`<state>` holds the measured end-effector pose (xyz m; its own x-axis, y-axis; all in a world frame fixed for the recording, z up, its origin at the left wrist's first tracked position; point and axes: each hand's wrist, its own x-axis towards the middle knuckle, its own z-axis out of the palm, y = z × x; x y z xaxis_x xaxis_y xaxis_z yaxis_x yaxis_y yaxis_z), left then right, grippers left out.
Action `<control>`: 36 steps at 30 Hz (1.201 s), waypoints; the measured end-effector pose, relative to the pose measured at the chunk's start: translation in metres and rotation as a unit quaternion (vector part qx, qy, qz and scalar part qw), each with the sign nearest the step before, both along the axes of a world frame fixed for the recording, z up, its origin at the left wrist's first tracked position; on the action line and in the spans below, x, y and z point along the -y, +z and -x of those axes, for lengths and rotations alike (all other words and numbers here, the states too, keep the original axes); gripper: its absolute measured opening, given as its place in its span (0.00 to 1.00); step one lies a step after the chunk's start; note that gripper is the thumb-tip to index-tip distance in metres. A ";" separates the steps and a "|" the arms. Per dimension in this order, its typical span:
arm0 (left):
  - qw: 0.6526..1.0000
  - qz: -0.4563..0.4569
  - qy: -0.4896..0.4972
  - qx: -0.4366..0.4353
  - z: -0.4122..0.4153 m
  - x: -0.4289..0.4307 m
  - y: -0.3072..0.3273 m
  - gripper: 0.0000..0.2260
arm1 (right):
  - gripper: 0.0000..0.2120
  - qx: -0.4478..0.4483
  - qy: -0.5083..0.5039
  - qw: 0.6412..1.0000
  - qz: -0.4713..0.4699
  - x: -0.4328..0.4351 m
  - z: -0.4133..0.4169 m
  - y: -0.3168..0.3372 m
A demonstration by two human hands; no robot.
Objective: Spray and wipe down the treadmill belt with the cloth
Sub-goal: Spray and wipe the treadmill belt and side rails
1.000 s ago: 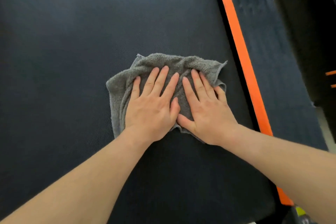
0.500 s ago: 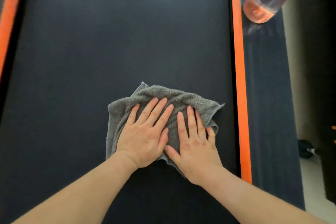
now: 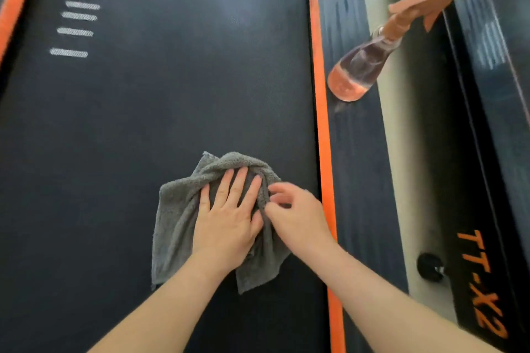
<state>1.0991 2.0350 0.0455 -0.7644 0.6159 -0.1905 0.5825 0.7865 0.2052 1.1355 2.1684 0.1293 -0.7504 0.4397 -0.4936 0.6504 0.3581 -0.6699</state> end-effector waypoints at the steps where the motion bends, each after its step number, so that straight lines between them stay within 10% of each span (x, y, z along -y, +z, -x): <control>1: 1.000 -0.008 0.024 -0.012 0.004 -0.015 -0.001 0.28 | 0.13 -0.008 -0.094 0.995 0.044 -0.019 0.017 0.002; 5: 0.992 -0.024 0.120 -0.017 0.020 -0.068 -0.003 0.28 | 0.10 -0.071 -0.256 0.963 0.048 -0.093 0.080 -0.001; 13: 0.981 -0.011 0.191 -0.043 0.025 -0.100 -0.010 0.28 | 0.48 -0.208 -0.272 0.937 -0.069 -0.195 0.152 0.016; 20: 0.981 0.001 0.191 -0.041 0.029 -0.101 -0.010 0.28 | 0.13 -0.346 -0.198 0.917 -0.033 -0.168 0.173 0.042; 24: 0.979 -0.006 0.199 -0.036 0.028 -0.102 -0.005 0.29 | 0.07 -0.316 -0.130 0.937 0.066 -0.129 0.130 0.042; 30: 0.991 -0.026 0.130 -0.028 0.030 -0.082 -0.008 0.29 | 0.25 -0.123 -0.039 0.962 0.240 -0.059 0.040 0.052; 36: 0.997 -0.021 0.069 -0.029 -0.041 0.056 -0.011 0.25 | 0.22 0.011 -0.068 0.965 0.253 0.014 -0.035 0.045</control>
<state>1.1398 1.9785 0.0350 -0.8512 0.5112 -0.1190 0.4818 0.8510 0.2092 1.1701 2.1546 0.1744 -0.6897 0.2314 -0.6862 0.6846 -0.1002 -0.7220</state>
